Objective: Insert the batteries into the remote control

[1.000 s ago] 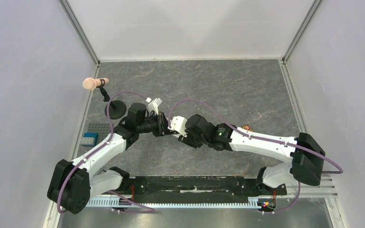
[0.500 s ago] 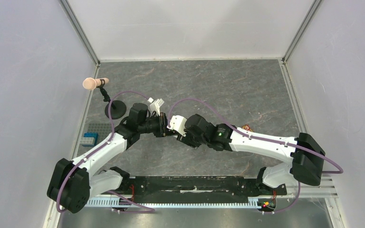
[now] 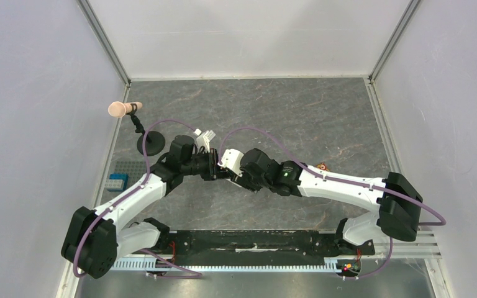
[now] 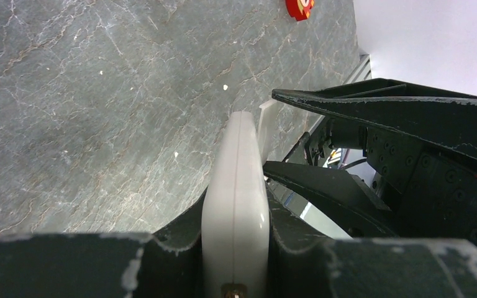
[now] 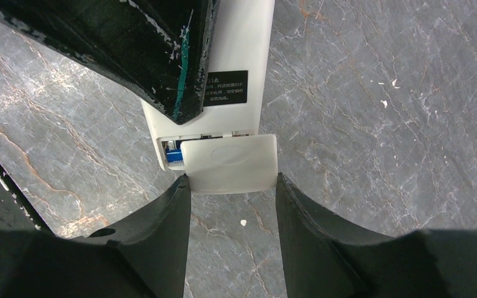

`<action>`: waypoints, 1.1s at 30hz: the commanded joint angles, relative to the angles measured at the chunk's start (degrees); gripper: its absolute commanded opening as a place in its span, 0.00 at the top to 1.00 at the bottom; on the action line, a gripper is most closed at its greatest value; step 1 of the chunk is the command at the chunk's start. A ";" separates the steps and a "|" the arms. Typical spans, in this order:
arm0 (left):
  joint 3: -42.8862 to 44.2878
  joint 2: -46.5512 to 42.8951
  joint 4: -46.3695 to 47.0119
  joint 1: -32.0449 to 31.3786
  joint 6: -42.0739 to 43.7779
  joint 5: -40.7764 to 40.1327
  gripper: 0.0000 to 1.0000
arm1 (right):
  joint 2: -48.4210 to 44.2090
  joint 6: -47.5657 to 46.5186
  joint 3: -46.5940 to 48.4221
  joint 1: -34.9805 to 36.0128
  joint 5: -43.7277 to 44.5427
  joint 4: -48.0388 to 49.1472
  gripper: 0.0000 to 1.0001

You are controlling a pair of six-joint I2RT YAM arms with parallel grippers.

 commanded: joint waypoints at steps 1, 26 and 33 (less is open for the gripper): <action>2.54 -0.40 0.96 -0.35 2.34 0.80 0.98 | 0.14 0.48 2.97 0.09 -1.47 1.49 0.64; 2.36 -0.63 1.04 -0.36 1.81 0.75 0.98 | 3.39 2.67 4.99 -0.01 -1.88 -0.04 0.64; 1.90 -0.66 2.31 -0.35 0.76 1.80 0.98 | 4.61 4.73 6.54 -0.41 -3.05 -0.08 0.63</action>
